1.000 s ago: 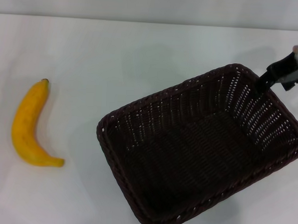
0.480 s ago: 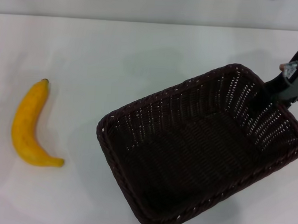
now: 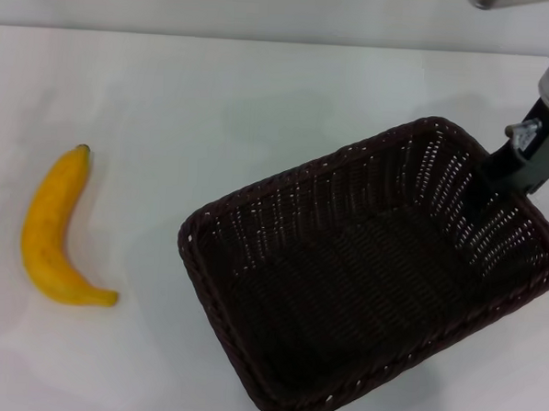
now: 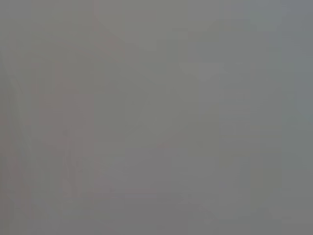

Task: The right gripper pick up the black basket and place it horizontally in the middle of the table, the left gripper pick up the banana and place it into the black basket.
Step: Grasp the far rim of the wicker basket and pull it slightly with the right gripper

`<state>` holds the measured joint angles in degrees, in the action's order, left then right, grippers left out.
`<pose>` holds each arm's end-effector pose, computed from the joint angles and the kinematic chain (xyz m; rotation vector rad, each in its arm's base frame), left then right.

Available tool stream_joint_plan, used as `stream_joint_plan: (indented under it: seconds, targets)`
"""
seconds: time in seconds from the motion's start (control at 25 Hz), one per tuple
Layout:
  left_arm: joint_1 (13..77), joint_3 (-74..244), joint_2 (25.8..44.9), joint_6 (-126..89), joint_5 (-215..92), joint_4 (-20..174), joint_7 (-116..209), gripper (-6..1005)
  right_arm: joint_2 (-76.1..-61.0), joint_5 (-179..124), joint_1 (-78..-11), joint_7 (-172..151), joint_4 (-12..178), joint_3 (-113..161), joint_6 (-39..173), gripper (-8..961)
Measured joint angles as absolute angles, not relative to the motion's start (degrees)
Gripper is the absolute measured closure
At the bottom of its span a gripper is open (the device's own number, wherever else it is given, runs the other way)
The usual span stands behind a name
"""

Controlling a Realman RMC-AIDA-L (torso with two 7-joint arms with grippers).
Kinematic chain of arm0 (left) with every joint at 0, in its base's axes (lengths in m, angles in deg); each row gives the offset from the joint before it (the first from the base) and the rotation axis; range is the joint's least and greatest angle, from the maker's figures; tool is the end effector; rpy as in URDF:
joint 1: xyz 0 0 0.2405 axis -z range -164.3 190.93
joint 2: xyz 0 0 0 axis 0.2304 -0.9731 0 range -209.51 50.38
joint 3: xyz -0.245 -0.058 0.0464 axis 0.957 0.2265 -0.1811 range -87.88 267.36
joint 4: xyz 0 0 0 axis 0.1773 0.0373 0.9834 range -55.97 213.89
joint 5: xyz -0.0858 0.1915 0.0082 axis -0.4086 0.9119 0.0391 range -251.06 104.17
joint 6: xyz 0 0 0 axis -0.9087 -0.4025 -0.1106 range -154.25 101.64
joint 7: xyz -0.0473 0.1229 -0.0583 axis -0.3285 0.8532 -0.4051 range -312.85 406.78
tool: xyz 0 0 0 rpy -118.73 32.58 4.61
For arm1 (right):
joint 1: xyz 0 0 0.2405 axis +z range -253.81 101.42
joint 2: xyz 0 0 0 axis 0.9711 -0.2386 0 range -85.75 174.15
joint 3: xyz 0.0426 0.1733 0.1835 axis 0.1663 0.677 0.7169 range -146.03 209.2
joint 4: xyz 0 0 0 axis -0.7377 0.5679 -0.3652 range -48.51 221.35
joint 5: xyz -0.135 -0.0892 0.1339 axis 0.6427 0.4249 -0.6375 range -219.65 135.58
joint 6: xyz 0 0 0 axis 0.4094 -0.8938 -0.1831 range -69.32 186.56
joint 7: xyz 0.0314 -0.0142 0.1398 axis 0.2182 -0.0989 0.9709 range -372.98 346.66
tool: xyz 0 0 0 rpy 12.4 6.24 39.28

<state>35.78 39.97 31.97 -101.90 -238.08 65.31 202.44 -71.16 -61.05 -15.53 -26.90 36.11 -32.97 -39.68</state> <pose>-0.3657 0.3330 0.1576 -1.1616 -0.3512 -0.8656 0.1450 0.4085 0.0199 -2.2718 1.4388 -0.7204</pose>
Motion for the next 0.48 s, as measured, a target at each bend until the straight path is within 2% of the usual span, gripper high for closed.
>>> stream_joint_plan:
  seconds: [0.16, 0.36, 0.48]
  targets:
    - [35.82, 39.99, 31.96, -102.38, -238.36, 65.13, 202.43, 123, -71.23, -61.16, -15.55, -25.74, 36.23, -32.87, -39.29, 389]
    - [35.5, 40.46, 31.87, -102.4, -238.43, 63.71, 202.45, 123, -71.33, -61.18, -15.89, -22.37, 35.88, -32.98, -39.02, 608]
    - [35.55, 42.0, 31.77, -102.56, -238.47, 63.65, 202.43, 123, -71.33, -61.13, -16.47, -17.67, 35.16, -32.82, -38.44, 699]
